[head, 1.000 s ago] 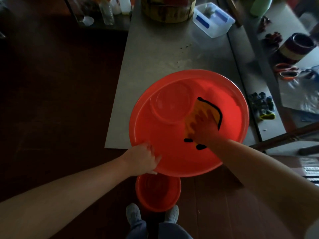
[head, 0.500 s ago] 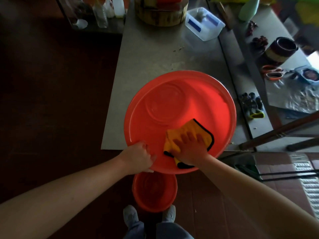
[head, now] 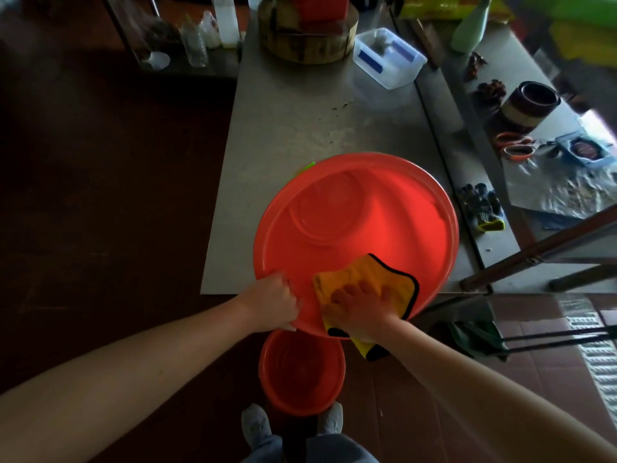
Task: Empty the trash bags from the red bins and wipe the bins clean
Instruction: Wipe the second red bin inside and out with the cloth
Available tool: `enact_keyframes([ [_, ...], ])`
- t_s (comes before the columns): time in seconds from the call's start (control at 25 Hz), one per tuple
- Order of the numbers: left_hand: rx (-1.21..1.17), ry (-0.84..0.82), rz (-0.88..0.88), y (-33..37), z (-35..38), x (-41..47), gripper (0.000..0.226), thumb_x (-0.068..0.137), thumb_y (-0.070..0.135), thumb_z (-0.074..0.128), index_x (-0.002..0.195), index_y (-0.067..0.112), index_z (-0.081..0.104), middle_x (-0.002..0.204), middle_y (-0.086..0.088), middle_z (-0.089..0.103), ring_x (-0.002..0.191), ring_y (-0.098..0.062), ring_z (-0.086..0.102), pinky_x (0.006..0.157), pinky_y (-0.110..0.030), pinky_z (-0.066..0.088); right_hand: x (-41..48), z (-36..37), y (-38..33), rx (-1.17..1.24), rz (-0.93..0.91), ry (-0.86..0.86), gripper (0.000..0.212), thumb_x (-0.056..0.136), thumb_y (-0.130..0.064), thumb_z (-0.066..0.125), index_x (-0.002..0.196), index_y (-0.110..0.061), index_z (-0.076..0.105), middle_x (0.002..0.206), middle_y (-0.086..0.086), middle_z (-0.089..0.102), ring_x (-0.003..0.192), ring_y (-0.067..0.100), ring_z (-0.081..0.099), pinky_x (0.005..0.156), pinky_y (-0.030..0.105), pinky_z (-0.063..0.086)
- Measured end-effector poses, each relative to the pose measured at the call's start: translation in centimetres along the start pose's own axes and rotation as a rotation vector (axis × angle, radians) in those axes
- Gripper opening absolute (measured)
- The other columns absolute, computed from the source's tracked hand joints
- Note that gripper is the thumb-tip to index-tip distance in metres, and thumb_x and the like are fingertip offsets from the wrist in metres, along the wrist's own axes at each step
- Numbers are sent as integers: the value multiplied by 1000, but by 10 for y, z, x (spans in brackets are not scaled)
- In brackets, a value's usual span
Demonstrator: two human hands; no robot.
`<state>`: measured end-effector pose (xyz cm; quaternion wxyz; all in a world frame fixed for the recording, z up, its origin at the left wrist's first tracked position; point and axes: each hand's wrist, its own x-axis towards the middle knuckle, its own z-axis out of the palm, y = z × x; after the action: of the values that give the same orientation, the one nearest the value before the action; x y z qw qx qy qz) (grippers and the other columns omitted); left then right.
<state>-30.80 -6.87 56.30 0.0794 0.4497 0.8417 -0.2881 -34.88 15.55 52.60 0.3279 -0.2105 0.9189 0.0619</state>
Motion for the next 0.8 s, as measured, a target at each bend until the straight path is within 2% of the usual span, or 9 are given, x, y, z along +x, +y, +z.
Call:
enact_keyframes([
  [0.16, -11, 23, -28, -5, 0, 0, 52, 102, 55, 36, 115, 13, 62, 97, -14, 72, 87, -31, 69, 87, -43, 51, -15, -9, -2, -42, 58, 65, 57, 89, -73, 25, 134, -41, 41, 145, -3, 42, 139, 30, 31, 107, 62, 19],
  [0.28, -62, 27, -57, -12, 0, -1, 66, 99, 68, 29, 116, 13, 61, 97, -12, 72, 87, -30, 68, 86, -42, 50, -26, -17, -2, -39, 71, 27, 63, 84, -77, 23, 132, -42, 42, 139, -1, 48, 132, 31, 39, 101, 58, 28],
  [0.36, -103, 34, -86, -15, 0, 2, 68, 97, 71, 29, 114, 15, 62, 94, -10, 72, 84, -29, 68, 82, -37, 47, -26, -24, -3, -44, 70, 61, 67, 83, -81, 22, 133, -42, 42, 139, 1, 48, 131, 33, 40, 103, 59, 26],
  [0.48, -170, 30, -134, -23, -4, 5, 67, 95, 73, 31, 110, 17, 65, 89, -8, 73, 80, -28, 70, 72, -34, 40, -14, -33, -4, -76, 59, 160, 65, 88, -75, 21, 139, -37, 36, 146, 6, 39, 136, 33, 31, 108, 65, 14],
  [0.64, -149, 22, -81, -28, -9, 4, 65, 97, 70, 31, 104, 16, 66, 86, -4, 72, 77, -26, 69, 71, -34, 46, 25, -30, -10, -48, 65, -51, 70, 92, -71, 15, 156, -44, 7, 167, -3, 8, 153, 33, 3, 111, 70, 0],
  [0.68, -173, 9, -52, -24, -5, 6, 64, 98, 69, 31, 103, 16, 66, 85, -3, 71, 76, -26, 68, 72, -34, 49, 36, -25, -10, -41, 56, -44, 69, 93, -70, 15, 157, -46, 2, 168, -5, 4, 154, 32, 0, 112, 70, -1],
  [0.72, -171, 40, -20, -22, -6, 5, 63, 98, 68, 31, 102, 16, 66, 84, -3, 70, 75, -24, 67, 73, -35, 51, 46, -19, -9, -38, 26, 5, 68, 94, -69, 16, 157, -47, 1, 169, -5, 3, 154, 33, 0, 113, 69, -2],
  [0.8, -142, -22, 20, -16, -7, 8, 62, 100, 65, 31, 103, 14, 65, 83, -3, 69, 74, -24, 66, 74, -36, 52, 70, -15, -3, 61, -21, 57, 69, 94, -68, 19, 158, -44, 5, 169, -1, 6, 154, 34, 3, 115, 67, -3],
])
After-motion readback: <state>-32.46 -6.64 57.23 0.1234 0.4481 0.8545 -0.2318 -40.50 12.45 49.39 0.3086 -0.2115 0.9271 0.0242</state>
